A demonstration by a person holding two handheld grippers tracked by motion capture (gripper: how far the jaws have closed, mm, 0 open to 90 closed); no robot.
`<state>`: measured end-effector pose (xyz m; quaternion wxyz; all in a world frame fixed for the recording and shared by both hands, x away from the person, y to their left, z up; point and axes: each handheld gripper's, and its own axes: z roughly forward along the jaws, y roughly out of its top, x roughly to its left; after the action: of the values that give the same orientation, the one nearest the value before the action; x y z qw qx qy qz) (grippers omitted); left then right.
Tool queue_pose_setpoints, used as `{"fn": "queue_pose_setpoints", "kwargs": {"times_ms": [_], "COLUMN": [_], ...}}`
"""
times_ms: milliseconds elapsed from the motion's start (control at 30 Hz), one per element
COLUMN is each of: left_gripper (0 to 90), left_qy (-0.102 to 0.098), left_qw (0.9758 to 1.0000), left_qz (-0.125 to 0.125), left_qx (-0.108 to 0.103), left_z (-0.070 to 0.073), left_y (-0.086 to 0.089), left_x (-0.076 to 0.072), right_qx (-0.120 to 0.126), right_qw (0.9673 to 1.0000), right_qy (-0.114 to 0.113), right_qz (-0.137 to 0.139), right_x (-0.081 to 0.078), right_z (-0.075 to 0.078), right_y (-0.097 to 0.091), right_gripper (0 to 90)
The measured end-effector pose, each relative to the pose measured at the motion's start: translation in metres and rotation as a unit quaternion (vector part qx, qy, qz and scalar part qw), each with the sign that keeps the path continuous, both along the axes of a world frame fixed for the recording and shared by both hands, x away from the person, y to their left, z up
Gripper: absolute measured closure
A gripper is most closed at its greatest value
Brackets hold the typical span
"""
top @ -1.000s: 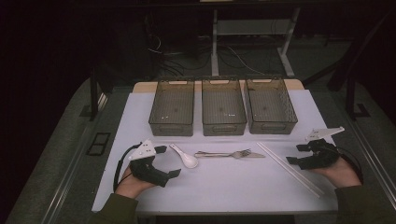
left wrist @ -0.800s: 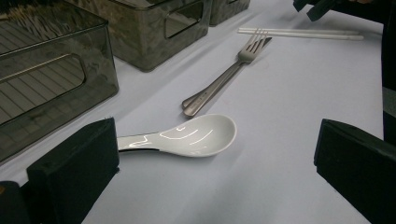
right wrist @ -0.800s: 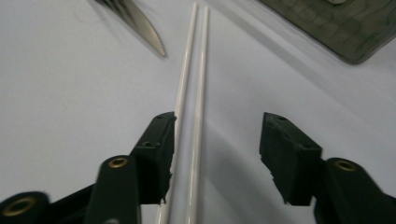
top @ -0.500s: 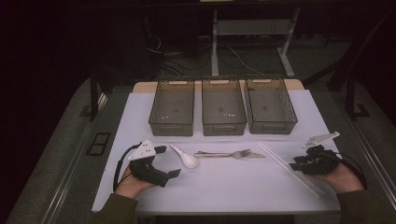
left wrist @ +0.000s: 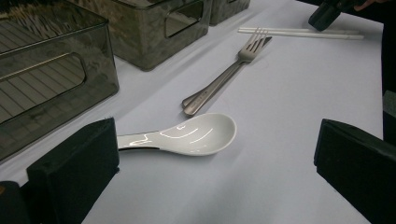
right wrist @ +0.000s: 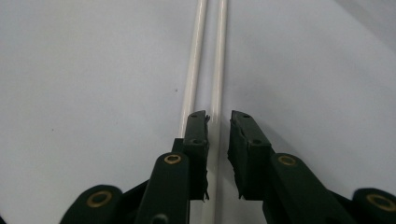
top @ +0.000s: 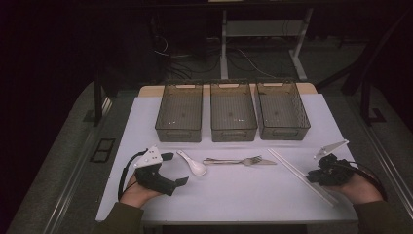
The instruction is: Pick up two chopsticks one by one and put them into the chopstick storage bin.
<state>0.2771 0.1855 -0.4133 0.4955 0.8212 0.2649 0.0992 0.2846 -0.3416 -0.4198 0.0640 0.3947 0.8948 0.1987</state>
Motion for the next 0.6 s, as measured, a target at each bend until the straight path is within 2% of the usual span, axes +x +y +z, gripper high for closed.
{"fn": "queue_pose_setpoints", "kwargs": {"times_ms": [133, 367, 600], "left_gripper": [0.0, 0.0, 0.0], "left_qy": [0.001, 0.001, 0.003], "left_qw": [1.0000, 1.0000, 1.0000], "left_qz": [0.000, -0.002, -0.002], "left_qx": [0.001, 0.002, 0.001], "left_z": [0.000, 0.000, -0.001], "left_y": [0.000, 0.000, -0.001], "left_x": [0.000, 0.000, 0.000], "right_qx": [-0.025, -0.038, -0.060], "right_qw": [0.9996, 0.9986, 0.9972], "right_qy": [0.014, 0.036, 0.042], "right_qz": [0.001, 0.009, 0.014], "right_x": [0.003, 0.005, 0.007], "right_z": [0.001, -0.002, -0.002], "right_y": [0.003, 0.006, 0.012], "right_gripper": [77.9, 82.0, 82.2]}}
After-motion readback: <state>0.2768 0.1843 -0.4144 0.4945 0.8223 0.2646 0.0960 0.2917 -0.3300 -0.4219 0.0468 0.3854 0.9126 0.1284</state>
